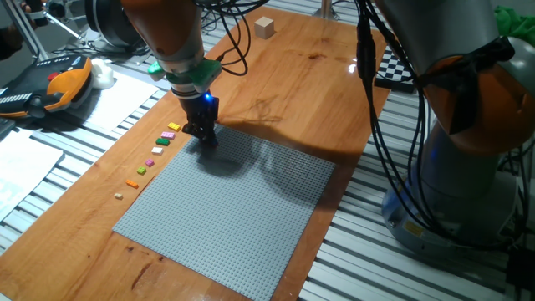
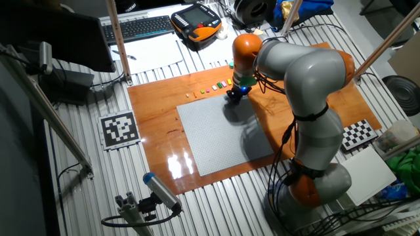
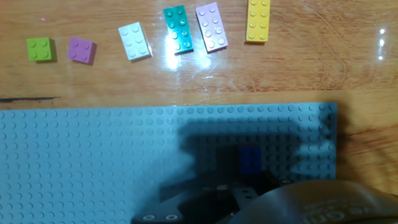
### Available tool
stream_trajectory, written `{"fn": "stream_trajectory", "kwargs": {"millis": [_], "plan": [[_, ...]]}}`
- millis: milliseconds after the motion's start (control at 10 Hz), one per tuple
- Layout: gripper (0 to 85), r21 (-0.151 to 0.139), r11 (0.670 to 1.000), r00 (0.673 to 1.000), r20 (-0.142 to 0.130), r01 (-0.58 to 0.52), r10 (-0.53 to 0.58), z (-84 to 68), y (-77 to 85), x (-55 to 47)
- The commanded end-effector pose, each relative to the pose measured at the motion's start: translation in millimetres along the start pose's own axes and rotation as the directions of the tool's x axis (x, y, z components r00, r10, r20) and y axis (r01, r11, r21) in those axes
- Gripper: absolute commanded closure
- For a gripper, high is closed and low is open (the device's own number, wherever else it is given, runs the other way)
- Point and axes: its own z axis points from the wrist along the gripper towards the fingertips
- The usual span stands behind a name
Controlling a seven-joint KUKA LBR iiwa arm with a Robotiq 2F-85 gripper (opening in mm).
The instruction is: Stack small Lego blocks randomly, one at a time
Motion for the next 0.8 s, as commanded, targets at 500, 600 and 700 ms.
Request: {"fn": "stream_trajectory", "kwargs": {"millis": [500, 600, 700], "plan": [[85.0, -0.005, 1.0, 1.0, -0.001, -0.001, 0.001, 4.0, -2.0, 0.1], [85.0, -0.005, 1.0, 1.0, -0.001, -0.003, 0.003, 3.8, -1.6, 0.1], [85.0, -0.007, 1.0, 1.0, -0.003, -0.004, 0.004, 3.2, -0.7, 0.3]]}}
